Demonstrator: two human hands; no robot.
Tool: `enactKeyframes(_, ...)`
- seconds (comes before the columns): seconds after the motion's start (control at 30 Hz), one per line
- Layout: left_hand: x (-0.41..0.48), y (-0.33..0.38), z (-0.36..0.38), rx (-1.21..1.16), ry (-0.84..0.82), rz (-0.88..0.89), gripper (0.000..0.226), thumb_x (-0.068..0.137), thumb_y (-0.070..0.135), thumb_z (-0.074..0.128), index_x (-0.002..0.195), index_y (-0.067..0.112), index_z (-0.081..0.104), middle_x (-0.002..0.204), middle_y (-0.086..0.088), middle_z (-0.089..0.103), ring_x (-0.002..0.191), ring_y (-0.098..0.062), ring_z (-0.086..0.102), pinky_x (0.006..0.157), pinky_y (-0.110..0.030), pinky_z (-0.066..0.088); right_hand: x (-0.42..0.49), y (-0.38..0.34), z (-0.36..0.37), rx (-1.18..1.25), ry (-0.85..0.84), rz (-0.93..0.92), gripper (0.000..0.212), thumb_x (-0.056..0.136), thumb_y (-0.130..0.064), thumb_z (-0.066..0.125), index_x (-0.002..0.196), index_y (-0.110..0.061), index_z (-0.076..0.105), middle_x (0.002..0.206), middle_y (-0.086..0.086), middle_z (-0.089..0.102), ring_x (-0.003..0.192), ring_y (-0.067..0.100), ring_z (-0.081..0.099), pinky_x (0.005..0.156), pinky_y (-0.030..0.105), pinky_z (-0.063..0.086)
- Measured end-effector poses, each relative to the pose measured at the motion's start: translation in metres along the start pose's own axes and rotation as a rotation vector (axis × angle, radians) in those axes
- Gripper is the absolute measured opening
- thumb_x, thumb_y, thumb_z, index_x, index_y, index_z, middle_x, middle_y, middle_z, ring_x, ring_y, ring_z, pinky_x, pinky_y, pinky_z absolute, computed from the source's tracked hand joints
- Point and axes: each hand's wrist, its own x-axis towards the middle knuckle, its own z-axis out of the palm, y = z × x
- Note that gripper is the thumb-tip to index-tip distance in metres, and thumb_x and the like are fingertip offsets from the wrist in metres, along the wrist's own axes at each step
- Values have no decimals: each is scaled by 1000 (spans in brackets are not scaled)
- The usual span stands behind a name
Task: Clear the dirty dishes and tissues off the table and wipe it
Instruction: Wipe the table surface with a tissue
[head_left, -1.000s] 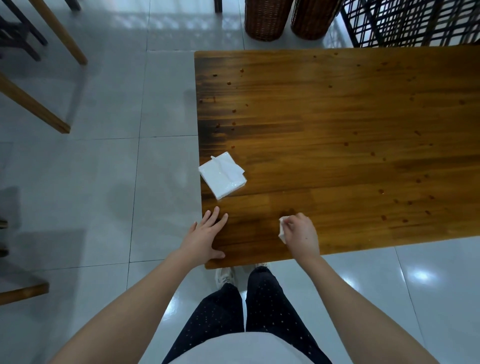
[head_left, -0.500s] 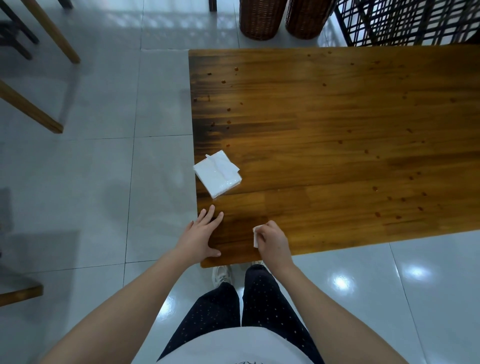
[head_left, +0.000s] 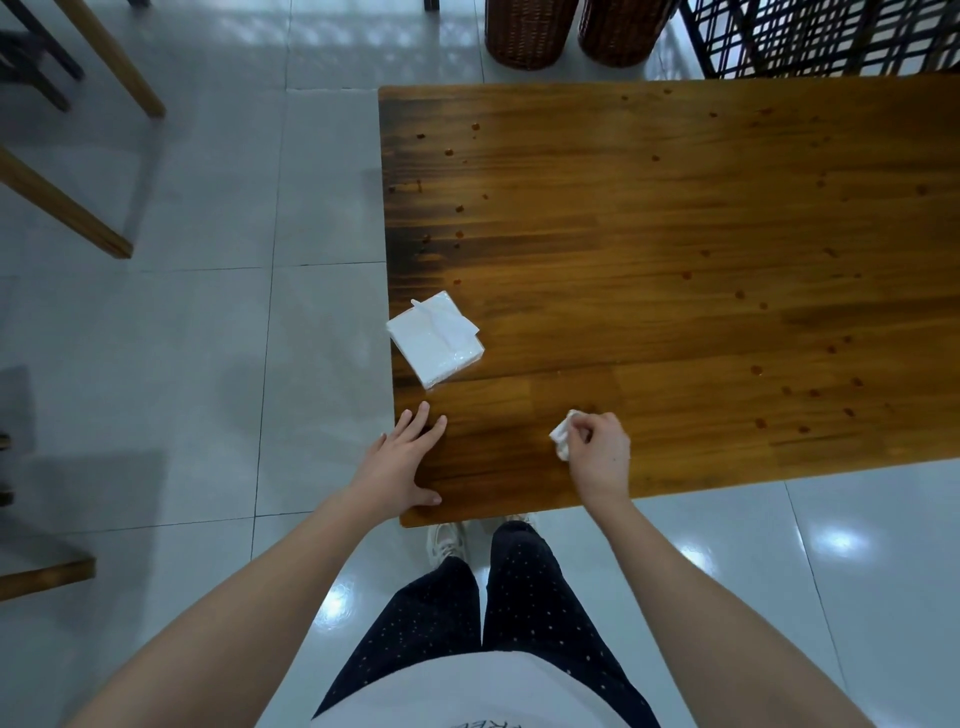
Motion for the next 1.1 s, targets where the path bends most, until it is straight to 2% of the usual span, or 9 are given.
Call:
enactKeyframes(0.13, 1, 0, -1, -8, 0, -3, 106, 82, 44, 72, 154, 30, -4, 161, 2, -17, 149, -22, -9, 120, -46, 10, -38, -29, 36, 69, -154, -129, 20, 97, -14, 49, 94, -11, 69, 96, -1, 54, 77, 4, 49, 64, 10, 36)
enactKeyframes(0.27, 1, 0, 1, 4, 13, -3, 105, 82, 43, 73, 154, 30, -2, 161, 1, -16, 149, -23, -8, 120, -45, 12, -55, -47, 57, 51, -208, -255, 23, 97, -15, 51, 112, -10, 68, 96, -7, 53, 75, 1, 49, 66, 5, 38)
enactKeyframes(0.37, 1, 0, 1, -2, 12, -6, 106, 81, 43, 73, 154, 30, -2, 161, 2, -15, 149, -22, -8, 120, -45, 11, -44, -43, 48, 69, -246, -279, 20, 96, -12, 53, 106, -8, 70, 92, -6, 53, 76, 3, 51, 67, 8, 42)
enactKeyframes(0.47, 1, 1, 1, -10, 10, -16, 106, 81, 43, 73, 154, 30, -2, 161, 2, -15, 149, -22, -8, 120, -45, 10, -23, -33, 33, 95, -186, -171, 18, 94, -7, 53, 98, -6, 70, 92, -1, 54, 82, 12, 53, 65, 13, 42)
enactKeyframes(0.6, 0, 3, 0, -25, 11, -22, 106, 81, 41, 74, 154, 29, -2, 161, 1, -15, 149, -23, -8, 120, -46, 8, 8, -11, 0, 66, -33, -4, 24, 93, -6, 56, 114, -2, 66, 107, 6, 57, 86, 7, 50, 64, 7, 38)
enactKeyframes(0.8, -1, 3, -1, -24, 11, -19, 105, 81, 41, 73, 155, 29, -1, 162, 1, -15, 149, -23, -8, 121, -47, 9, -2, -11, -1, 37, 11, 38, 26, 94, -4, 53, 117, -4, 65, 113, 9, 56, 94, 17, 57, 80, 25, 50)
enactKeyframes(0.93, 0, 3, 0, -20, 15, -23, 106, 81, 41, 74, 154, 29, -1, 162, 1, -15, 149, -23, -8, 120, -46, 9, -34, -47, 50, 9, -126, -188, 24, 98, -8, 44, 105, -9, 67, 108, 3, 55, 89, 11, 53, 72, 15, 45)
enactKeyframes(1.0, 1, 3, 1, -13, 17, -26, 106, 81, 41, 74, 154, 30, -1, 162, 1, -14, 149, -23, -8, 120, -47, 10, -47, -59, 66, -29, -159, -290, 28, 101, -14, 41, 113, -10, 65, 107, -1, 54, 87, 6, 50, 70, 7, 37)
enactKeyframes(1.1, 3, 0, 3, -13, 18, -21, 106, 81, 41, 74, 154, 31, -1, 161, 2, -15, 149, -23, -8, 120, -48, 10, -48, -55, 59, -26, -208, -347, 28, 100, -11, 43, 121, -9, 62, 108, 1, 54, 93, 11, 52, 82, 14, 45)
